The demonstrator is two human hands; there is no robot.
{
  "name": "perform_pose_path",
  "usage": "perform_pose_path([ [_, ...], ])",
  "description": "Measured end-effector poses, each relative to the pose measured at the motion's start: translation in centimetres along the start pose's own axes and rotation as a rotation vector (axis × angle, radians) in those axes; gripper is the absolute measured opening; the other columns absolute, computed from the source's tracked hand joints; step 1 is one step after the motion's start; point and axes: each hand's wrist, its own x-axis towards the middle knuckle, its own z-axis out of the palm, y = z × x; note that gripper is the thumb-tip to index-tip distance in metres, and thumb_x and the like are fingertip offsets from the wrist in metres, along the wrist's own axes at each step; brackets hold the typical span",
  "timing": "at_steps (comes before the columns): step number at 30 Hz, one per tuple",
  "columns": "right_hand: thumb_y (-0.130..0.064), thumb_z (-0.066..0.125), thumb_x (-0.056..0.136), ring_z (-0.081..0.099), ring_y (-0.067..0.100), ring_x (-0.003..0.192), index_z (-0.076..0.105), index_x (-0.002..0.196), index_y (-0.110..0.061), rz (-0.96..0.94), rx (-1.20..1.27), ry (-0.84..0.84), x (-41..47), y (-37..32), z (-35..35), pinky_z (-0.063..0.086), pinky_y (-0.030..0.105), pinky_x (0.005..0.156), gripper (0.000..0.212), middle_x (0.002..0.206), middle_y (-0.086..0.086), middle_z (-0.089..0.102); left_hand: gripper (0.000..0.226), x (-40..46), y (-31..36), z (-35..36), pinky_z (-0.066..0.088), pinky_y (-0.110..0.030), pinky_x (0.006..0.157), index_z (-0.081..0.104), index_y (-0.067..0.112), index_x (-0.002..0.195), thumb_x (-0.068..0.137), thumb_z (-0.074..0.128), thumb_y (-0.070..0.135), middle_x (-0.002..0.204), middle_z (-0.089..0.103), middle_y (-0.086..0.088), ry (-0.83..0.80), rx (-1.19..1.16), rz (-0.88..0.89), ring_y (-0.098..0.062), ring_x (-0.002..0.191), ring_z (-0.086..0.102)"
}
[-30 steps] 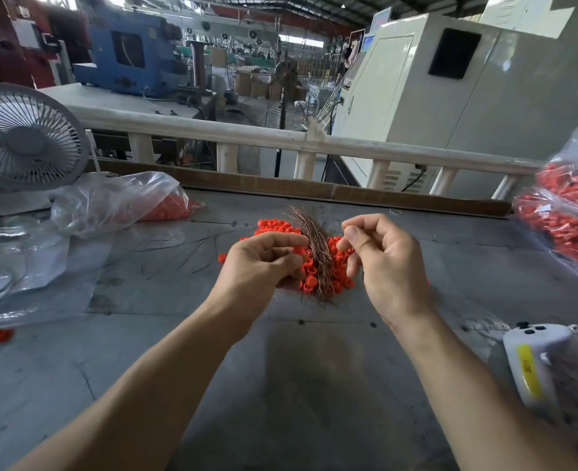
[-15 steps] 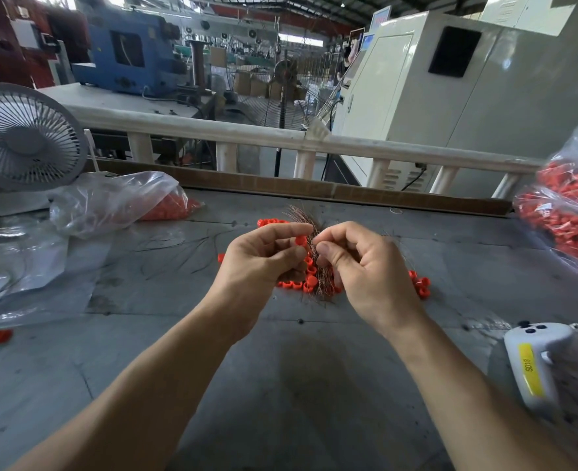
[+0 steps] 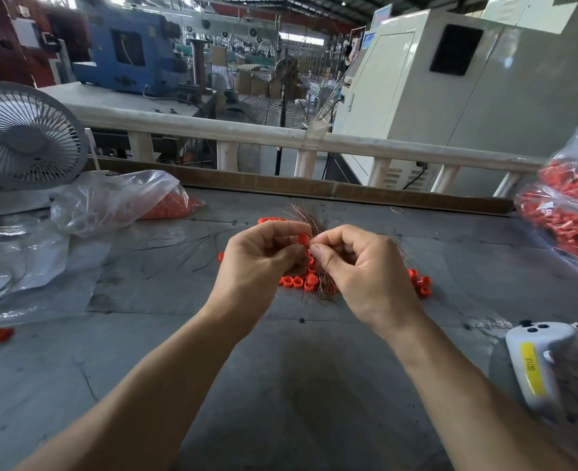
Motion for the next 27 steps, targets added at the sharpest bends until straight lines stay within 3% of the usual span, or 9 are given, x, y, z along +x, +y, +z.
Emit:
perform_pose_path([
  [3, -0.021, 0.075, 0.095, 0.072, 0.010, 0.073, 0.077, 0.091, -0.025, 0.014, 0.004, 0.001, -0.06, -0.21, 0.11, 0.061, 0.032, 0.069, 0.006, 0.076, -0.008, 0.075, 0.024, 0.02, -0.01, 0.06, 0.058, -0.025, 0.074, 0.074, 0.008, 0.110, 0.091, 0.069, -0.005, 0.093, 0.077, -0.013, 0.015, 0.021, 0.025, -0.020, 0.079, 0.072],
  [8, -0.019, 0.074, 0.095, 0.071, 0.007, 0.072, 0.077, 0.091, -0.023, 0.017, 0.027, 0.031, -0.05, -0.50, 0.28, 0.056, 0.018, 0.066, 0.006, 0.076, -0.009, 0.075, 0.023, -0.07, 0.15, 0.20, 0.060, -0.028, 0.075, 0.074, 0.007, 0.109, 0.090, 0.069, -0.006, 0.092, 0.076, -0.015, 0.018, 0.036, 0.040, -0.022, 0.078, 0.071],
  [18, -0.022, 0.074, 0.096, 0.073, 0.008, 0.076, 0.077, 0.093, -0.024, 0.041, -0.003, 0.033, -0.05, -0.53, 0.13, 0.060, 0.024, 0.069, 0.005, 0.078, -0.008, 0.076, 0.024, -0.24, 0.38, 0.28, 0.060, -0.030, 0.076, 0.074, 0.008, 0.111, 0.091, 0.069, -0.005, 0.092, 0.074, -0.020, 0.021, 0.080, 0.045, -0.023, 0.078, 0.071],
  [27, -0.022, 0.073, 0.096, 0.072, 0.005, 0.073, 0.077, 0.092, -0.024, 0.058, 0.007, 0.054, -0.13, -0.84, 0.24, 0.055, 0.015, 0.065, 0.006, 0.076, -0.010, 0.075, 0.023, -0.45, 0.65, 0.66, 0.063, -0.035, 0.078, 0.074, 0.014, 0.103, 0.089, 0.073, -0.004, 0.087, 0.075, -0.014, 0.061, 0.128, 0.059, -0.021, 0.078, 0.072],
])
